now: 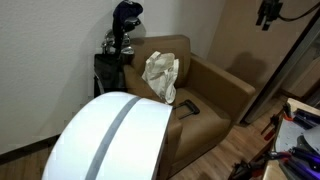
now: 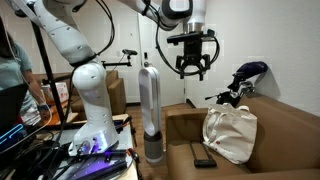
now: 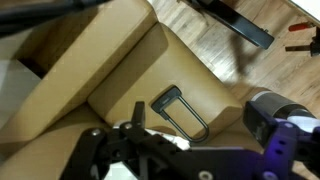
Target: Pick up the black object on the chair and put it inside the bag
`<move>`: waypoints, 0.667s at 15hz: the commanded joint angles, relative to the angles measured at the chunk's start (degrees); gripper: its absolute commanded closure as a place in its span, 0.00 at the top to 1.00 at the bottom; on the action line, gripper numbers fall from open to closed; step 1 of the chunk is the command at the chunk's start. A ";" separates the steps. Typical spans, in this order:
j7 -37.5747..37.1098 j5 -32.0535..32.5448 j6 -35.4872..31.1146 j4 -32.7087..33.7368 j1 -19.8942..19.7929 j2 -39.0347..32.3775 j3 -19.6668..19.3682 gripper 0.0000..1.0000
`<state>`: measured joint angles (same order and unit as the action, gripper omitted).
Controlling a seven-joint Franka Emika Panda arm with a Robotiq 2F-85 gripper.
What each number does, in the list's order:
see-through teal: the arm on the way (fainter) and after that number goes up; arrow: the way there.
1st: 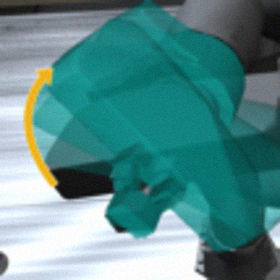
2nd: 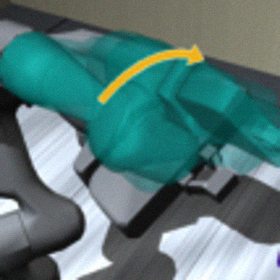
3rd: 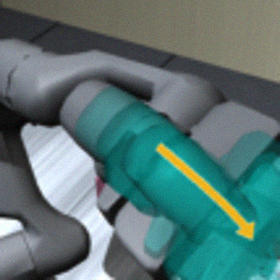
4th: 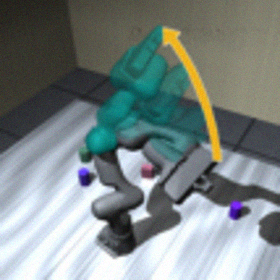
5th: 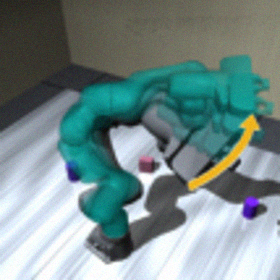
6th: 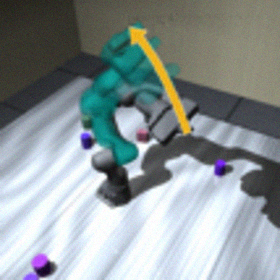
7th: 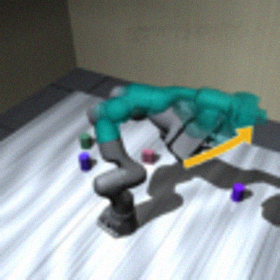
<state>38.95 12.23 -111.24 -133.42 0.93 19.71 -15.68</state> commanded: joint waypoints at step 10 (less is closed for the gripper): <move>19.50 -6.74 -9.17 13.10 -0.76 -27.52 10.28 1.00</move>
<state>58.76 5.08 -120.60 -120.41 2.73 -7.89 -8.03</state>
